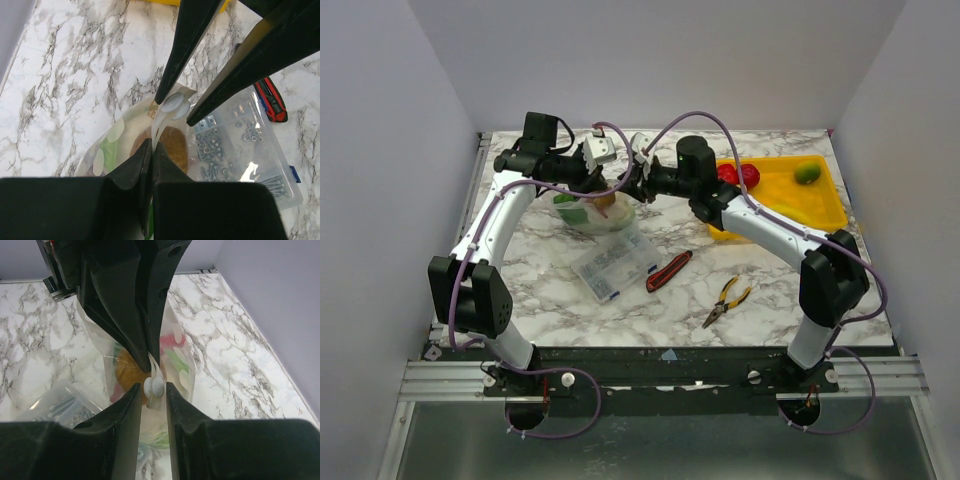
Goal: Place the food in the zip-top bag and seal the zipper
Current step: Zip the zipper food storage bag at the center of the board.
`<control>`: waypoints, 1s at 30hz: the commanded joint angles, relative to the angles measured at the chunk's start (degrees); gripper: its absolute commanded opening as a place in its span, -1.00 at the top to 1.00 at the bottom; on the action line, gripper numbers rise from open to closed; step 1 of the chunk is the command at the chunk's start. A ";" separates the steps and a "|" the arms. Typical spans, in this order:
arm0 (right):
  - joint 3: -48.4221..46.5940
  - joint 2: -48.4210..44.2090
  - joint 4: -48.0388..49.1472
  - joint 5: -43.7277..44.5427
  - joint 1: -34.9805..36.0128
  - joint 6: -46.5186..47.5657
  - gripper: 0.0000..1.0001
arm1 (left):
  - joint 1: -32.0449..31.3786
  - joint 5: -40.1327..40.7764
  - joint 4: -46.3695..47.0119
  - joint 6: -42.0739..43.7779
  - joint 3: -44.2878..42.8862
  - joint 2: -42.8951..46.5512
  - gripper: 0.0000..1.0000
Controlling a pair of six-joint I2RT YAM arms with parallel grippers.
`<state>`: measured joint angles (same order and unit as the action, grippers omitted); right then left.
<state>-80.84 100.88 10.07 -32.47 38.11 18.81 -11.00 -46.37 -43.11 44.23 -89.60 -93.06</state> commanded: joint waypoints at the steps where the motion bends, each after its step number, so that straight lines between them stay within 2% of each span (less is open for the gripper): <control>1: -2.00 0.86 -0.84 1.16 0.82 1.04 0.39 | -0.25 -3.84 -1.00 1.04 -2.41 1.00 1.00; 6: -1.85 1.16 0.72 2.88 1.70 1.21 0.45 | -0.32 -4.42 -1.13 1.12 -2.58 0.96 1.00; 11: -3.13 2.11 -0.47 2.79 1.80 1.75 0.79 | -0.33 -4.59 -1.61 2.31 -1.89 1.36 1.00; 15: -3.54 2.76 -0.62 -0.57 1.87 2.48 0.98 | -0.42 -4.81 -1.44 4.69 -0.29 2.54 1.00; 21: -5.45 5.45 -1.04 -11.11 1.83 2.07 0.95 | -0.51 -5.44 0.48 6.20 2.44 4.57 1.00; 25: -4.69 6.34 3.65 -14.42 1.82 -1.28 0.92 | -0.51 -5.66 0.57 7.25 3.18 5.25 1.00; 30: -8.19 9.25 3.30 -19.65 2.01 -2.53 0.88 | -0.52 -5.79 0.53 7.52 3.21 5.33 1.00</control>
<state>-85.91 107.13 11.53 -42.87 38.57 18.79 -10.52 -47.11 -45.32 49.65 -86.02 -89.89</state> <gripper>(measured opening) 0.084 0.016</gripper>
